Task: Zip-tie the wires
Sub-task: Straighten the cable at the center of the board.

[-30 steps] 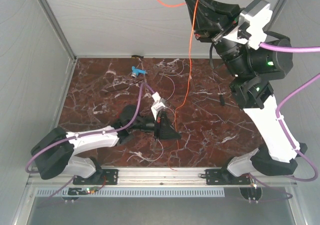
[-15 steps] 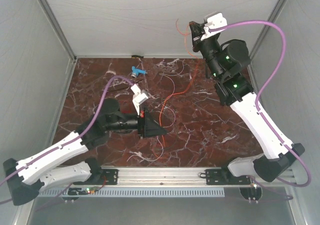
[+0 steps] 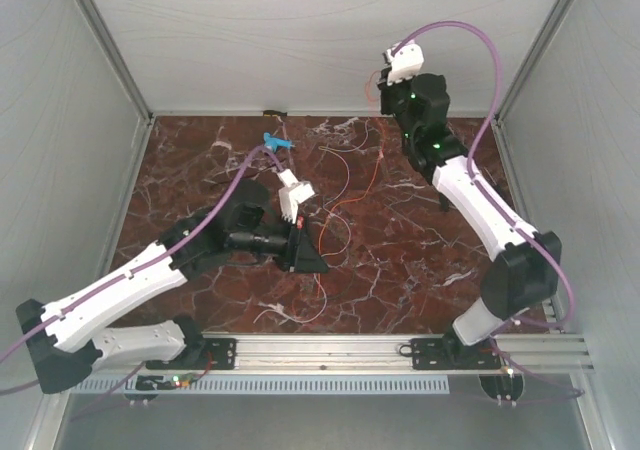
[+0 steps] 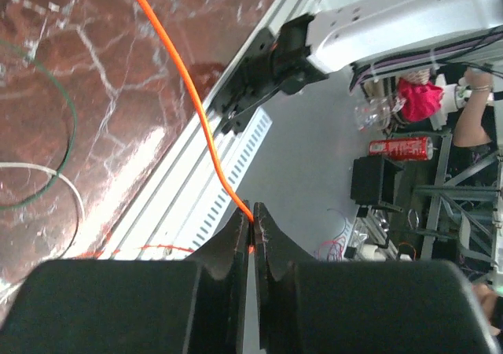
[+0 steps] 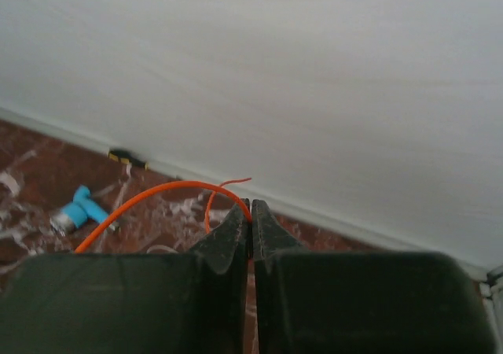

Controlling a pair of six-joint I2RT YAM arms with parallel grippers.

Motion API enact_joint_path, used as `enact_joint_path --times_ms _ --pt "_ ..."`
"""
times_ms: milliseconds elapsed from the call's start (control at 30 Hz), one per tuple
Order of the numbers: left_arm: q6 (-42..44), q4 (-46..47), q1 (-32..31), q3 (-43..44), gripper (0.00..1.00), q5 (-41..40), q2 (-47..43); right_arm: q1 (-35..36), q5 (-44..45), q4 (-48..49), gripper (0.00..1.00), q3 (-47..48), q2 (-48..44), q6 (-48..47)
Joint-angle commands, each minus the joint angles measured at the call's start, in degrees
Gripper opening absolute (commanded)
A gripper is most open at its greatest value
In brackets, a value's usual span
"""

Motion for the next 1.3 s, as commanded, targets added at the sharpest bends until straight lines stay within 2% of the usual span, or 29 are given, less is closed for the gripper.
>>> enact_joint_path --times_ms 0,133,433,733,1067,1267 --pt "-1.3 -5.6 -0.3 1.8 0.00 1.1 1.8 0.0 -0.3 0.9 0.00 -1.6 4.6 0.1" --pt "0.2 -7.4 -0.3 0.1 0.00 -2.6 3.5 -0.6 1.0 3.1 0.00 -2.5 9.7 -0.7" --pt "-0.3 -2.3 0.3 -4.9 0.00 -8.2 13.6 -1.5 2.4 6.0 0.00 0.9 22.3 -3.3" --pt "1.4 2.5 5.4 -7.7 0.00 -2.1 21.7 -2.6 1.5 8.4 0.00 5.7 31.3 -3.5" --pt "1.4 8.2 5.5 -11.4 0.00 5.2 29.2 -2.7 2.0 9.3 0.00 7.5 37.3 -3.2" --pt "1.1 10.2 5.2 -14.5 0.04 7.5 31.0 -2.8 3.1 9.3 0.00 7.3 38.4 -3.1"
